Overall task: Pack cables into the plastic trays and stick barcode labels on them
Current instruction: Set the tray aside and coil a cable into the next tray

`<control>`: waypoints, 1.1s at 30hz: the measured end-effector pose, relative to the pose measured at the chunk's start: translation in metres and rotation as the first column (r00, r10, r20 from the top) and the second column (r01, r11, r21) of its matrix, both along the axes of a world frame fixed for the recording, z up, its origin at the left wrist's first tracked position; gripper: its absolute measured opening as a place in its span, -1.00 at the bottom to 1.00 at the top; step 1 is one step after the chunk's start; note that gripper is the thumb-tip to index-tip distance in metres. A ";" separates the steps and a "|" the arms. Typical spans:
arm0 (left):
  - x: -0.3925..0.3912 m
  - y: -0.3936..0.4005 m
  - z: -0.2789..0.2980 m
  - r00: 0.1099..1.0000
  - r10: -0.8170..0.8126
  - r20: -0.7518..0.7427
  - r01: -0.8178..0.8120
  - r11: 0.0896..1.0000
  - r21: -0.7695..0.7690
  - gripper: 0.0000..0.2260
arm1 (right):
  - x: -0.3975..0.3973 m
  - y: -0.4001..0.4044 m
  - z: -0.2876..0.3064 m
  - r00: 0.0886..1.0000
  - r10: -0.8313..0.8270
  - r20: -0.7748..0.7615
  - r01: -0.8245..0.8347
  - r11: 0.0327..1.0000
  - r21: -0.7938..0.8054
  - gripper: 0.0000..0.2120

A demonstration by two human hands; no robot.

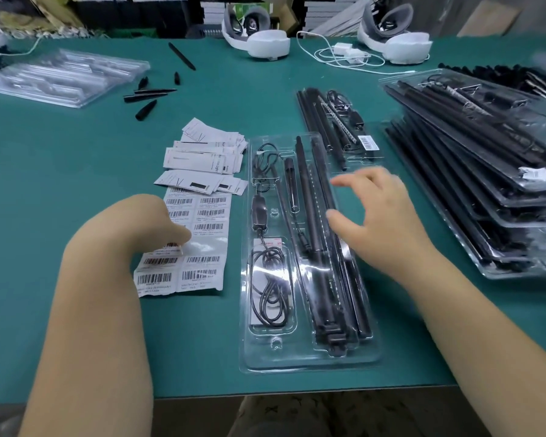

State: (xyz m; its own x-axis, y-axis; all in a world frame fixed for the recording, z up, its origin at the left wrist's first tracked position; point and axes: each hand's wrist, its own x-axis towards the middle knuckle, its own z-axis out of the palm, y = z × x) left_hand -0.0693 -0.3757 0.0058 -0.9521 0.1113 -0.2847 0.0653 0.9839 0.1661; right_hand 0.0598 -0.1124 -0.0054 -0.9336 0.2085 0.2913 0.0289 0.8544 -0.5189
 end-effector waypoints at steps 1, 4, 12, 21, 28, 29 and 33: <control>0.000 0.000 0.000 1.000 -0.001 0.002 0.001 1.000 -0.002 -0.69 | -0.005 -0.008 0.010 0.992 0.124 0.022 -0.124 0.992 0.029 -0.60; 0.000 0.000 0.000 1.000 0.004 0.007 -0.004 1.000 0.005 -0.70 | -0.028 -0.049 0.022 0.864 0.443 0.239 -0.489 0.852 0.186 -0.49; 0.003 -0.003 0.006 1.000 0.003 0.026 -0.004 1.000 0.029 -0.74 | -0.086 -0.119 -0.017 0.710 0.420 0.566 -0.679 0.622 0.390 -0.17; -0.007 -0.030 0.016 0.970 0.244 0.004 -0.140 0.544 0.827 -0.78 | -0.090 -0.117 -0.025 0.673 0.365 0.643 -0.695 0.609 0.382 -0.10; 0.005 -0.002 0.013 0.991 -0.068 -0.112 0.130 0.438 0.889 -0.91 | -0.084 -0.110 -0.005 0.698 0.541 0.469 -0.644 0.761 0.081 -0.39; 0.005 0.002 0.011 0.991 -0.075 -0.111 0.133 0.432 0.892 -0.90 | -0.085 -0.105 0.004 0.717 0.572 0.397 -0.571 0.810 -0.134 -0.56; 0.002 0.023 0.003 0.963 0.065 -0.262 0.213 0.414 0.885 -0.89 | -0.093 -0.077 0.024 0.887 0.373 0.271 -0.195 0.837 -0.512 -0.80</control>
State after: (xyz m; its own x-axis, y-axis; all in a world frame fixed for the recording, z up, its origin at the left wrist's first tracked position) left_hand -0.0674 -0.3523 0.0092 -0.9405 0.2425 0.2382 0.2997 0.2610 0.9176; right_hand -0.0334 -0.1899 0.0183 -0.9909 -0.0567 -0.1223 0.0755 0.5175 -0.8523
